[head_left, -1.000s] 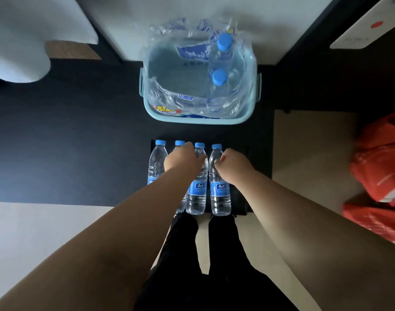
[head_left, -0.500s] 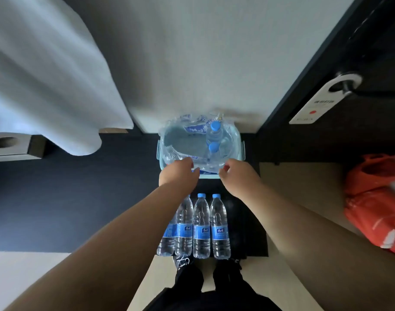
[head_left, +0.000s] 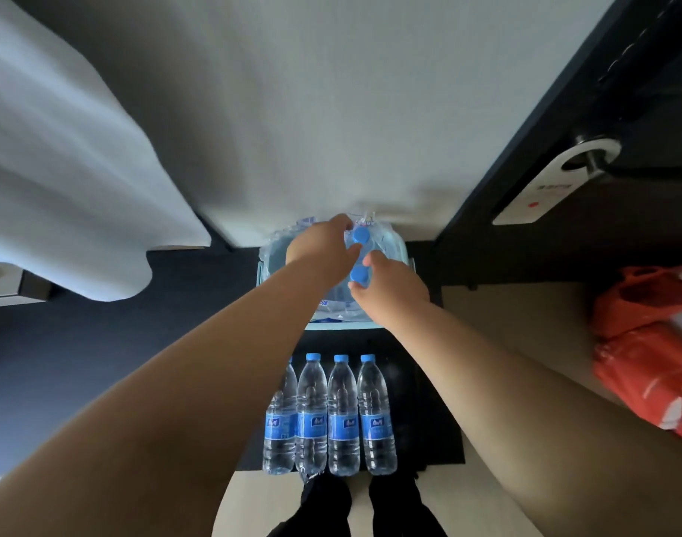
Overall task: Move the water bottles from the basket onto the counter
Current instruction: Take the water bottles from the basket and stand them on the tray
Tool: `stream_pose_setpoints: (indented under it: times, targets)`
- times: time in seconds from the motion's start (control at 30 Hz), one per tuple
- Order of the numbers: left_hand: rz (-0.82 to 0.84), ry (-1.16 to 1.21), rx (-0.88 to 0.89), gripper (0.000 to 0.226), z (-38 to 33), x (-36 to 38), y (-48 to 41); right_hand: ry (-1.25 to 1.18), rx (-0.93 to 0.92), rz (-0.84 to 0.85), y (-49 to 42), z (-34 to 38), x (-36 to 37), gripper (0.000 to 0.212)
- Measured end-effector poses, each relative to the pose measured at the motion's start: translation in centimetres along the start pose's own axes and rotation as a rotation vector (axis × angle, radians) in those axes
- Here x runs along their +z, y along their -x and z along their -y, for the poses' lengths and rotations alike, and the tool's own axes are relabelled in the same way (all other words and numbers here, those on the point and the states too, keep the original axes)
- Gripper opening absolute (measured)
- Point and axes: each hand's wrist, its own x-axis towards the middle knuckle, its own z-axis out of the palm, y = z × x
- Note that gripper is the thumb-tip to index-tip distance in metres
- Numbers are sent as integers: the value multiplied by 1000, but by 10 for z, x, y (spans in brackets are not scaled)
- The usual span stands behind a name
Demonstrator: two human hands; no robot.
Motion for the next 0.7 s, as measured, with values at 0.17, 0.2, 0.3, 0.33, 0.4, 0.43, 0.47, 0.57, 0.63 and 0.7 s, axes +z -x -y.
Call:
stream_pose_setpoints:
  times: [0.17,0.2,0.3,0.33,0.4,0.43,0.47,0.57,0.63,0.7]
  targets:
    - [79,-28,44,34,3,19,-29,-35,-24,-47,-8,-7,16,52]
    - [102,-24,54,35,4,24,-34,-39,-28,-55,-10,-8,19,51]
    - [143,-13,73,37,6,35,-39,-68,-38,-74,-13,-12,28,41]
    - [145,-4,71,37,7,38,-39,-85,-45,-88,-13,-13,31,38]
    - [143,37,55,37,9,42,-37,-113,-60,-116,-13,-15,35,33]
    - [140,71,42,37,9,44,-36,-125,-67,-127,-14,-15,36,30]
    - [136,108,26,36,8,46,-33,-135,-75,-136,-13,-16,36,27]
    - [95,180,4,31,6,51,-25,-159,-78,-139,-13,-17,37,23]
    - [77,200,-1,27,6,51,-20,-163,-66,-129,-10,-18,36,22]
    - [59,191,-10,23,8,47,-13,-144,-77,-126,-6,-18,32,20]
